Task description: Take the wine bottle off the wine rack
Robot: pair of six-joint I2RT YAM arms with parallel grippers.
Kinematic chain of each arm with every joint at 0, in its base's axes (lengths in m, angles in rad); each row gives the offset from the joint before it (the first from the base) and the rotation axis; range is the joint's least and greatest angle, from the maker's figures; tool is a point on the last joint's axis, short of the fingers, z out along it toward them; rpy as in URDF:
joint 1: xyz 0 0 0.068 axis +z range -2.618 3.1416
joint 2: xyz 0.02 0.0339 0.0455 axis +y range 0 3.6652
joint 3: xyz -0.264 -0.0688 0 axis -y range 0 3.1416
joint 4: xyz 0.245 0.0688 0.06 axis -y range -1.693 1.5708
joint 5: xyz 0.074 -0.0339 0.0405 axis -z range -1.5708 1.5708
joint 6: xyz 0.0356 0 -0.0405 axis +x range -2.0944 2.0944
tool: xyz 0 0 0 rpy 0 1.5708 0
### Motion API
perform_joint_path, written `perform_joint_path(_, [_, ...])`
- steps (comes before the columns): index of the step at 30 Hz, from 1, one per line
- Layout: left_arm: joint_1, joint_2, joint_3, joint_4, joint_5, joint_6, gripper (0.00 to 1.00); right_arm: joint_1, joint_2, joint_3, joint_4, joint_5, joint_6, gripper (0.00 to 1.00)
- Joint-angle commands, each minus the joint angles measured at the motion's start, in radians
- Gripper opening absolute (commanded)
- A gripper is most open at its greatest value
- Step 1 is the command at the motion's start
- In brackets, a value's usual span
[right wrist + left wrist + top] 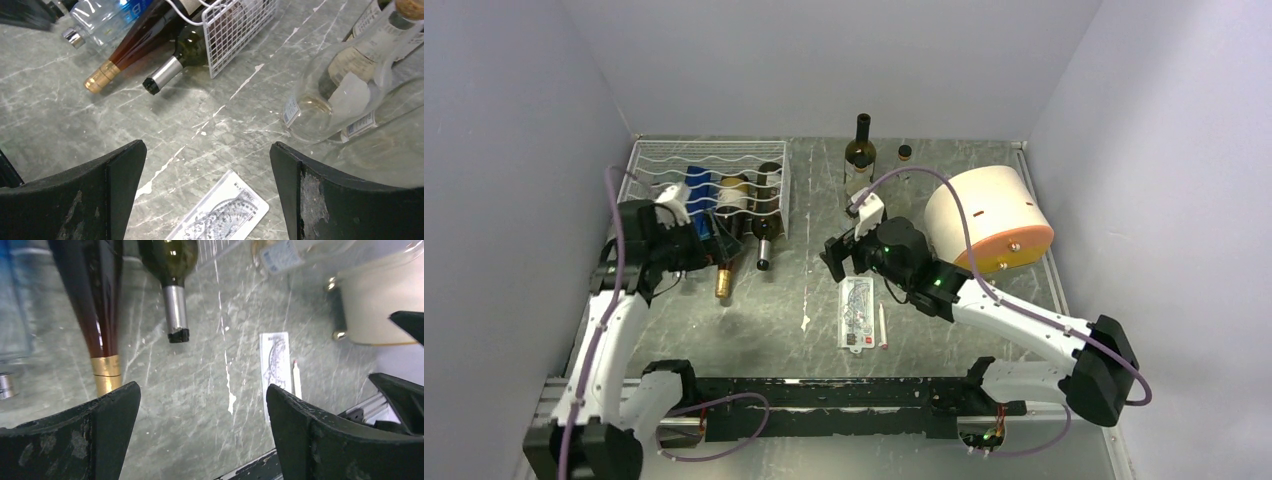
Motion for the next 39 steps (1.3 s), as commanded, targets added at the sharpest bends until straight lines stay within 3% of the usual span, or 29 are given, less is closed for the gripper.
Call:
perform_joint_path(1, [-0.145,0.1,0.026,0.019,-0.163,-0.025,0.99,0.033,-0.022,0.019,0.02,-0.009,-0.042,1.0])
perform_joint_path(7, [-0.375,0.197,-0.02,0.127,-0.492,-0.21,0.99,0.053,-0.081,-0.017,-0.004,0.006,-0.013,1.0])
perform_joint_path(12, [-0.523,0.277,-0.062,0.261,-0.776,-0.207,0.99,0.054,-0.133,-0.025,-0.059,0.048,-0.033,1.0])
perform_joint_path(20, [-0.572,0.533,-0.026,0.429,-0.792,-0.108,0.95,0.055,-0.214,-0.065,-0.083,0.091,-0.057,1.0])
perform_joint_path(26, [-0.582,0.682,0.02,0.511,-0.83,-0.059,0.78,0.055,-0.258,-0.084,-0.132,0.116,-0.061,1.0])
perform_joint_path(35, [-0.585,0.828,0.043,0.596,-0.929,-0.003,0.44,0.056,-0.302,-0.103,-0.139,0.111,-0.049,1.0])
perform_joint_path(39, [-0.597,0.824,0.015,0.644,-0.973,0.014,0.39,0.056,-0.291,-0.098,-0.14,0.108,-0.05,1.0])
